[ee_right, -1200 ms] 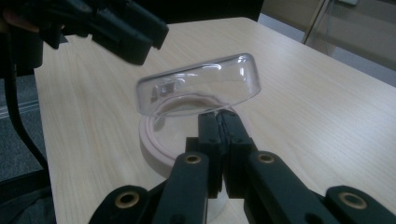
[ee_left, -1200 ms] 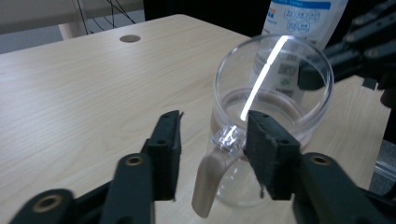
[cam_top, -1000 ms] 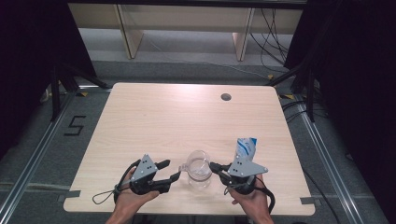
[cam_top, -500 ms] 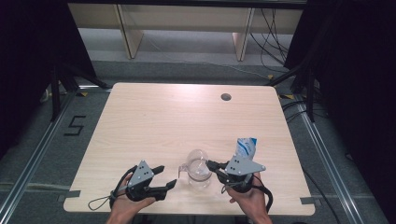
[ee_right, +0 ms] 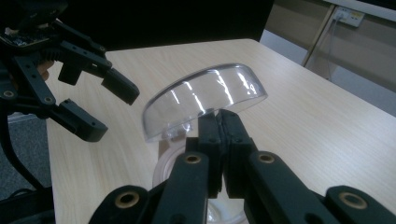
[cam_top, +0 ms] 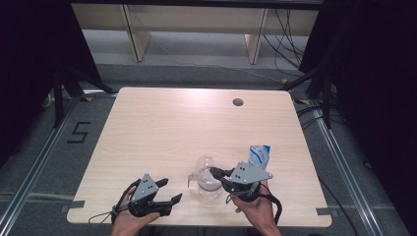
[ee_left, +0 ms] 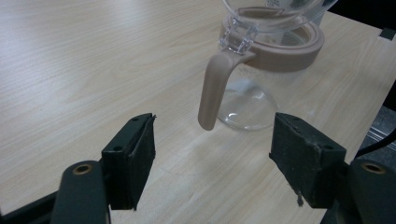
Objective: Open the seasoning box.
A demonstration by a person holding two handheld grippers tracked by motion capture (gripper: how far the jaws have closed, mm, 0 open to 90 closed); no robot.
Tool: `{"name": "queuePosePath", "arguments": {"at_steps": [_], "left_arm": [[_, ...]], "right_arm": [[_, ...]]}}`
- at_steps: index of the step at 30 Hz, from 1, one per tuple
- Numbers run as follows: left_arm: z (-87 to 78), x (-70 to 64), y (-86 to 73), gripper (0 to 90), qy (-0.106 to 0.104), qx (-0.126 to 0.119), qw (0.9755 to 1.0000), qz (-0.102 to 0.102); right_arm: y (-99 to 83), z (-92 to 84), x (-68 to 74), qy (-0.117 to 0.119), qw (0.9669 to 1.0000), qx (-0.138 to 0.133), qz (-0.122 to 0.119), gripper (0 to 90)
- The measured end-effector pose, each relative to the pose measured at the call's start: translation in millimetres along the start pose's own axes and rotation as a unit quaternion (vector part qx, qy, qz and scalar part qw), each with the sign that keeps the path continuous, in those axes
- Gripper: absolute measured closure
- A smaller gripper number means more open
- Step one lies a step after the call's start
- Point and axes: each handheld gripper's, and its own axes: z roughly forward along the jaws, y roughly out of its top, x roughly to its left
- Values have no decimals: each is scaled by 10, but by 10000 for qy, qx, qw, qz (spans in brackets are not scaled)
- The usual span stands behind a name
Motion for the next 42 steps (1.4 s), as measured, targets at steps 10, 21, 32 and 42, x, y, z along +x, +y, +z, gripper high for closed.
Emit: {"name": "queuePosePath", "arguments": {"at_steps": [10, 21, 32, 42], "left_arm": [[-18, -6, -66, 292, 5, 8, 10000, -82], [-38, 25, -118, 276, 66, -20, 9999, -158], [-54, 62, -157, 254, 136, -3, 9998, -150], [-23, 53, -169, 249, 109, -43, 9997, -202]], "right_arm": [[101, 89, 77, 105, 9999, -37, -59, 885], [155, 217, 168, 235, 9996, -64, -131, 879], [134, 137, 161, 138, 9997, -173, -37, 771], [-97, -294, 152, -386, 9986, -209, 309, 574]]}}
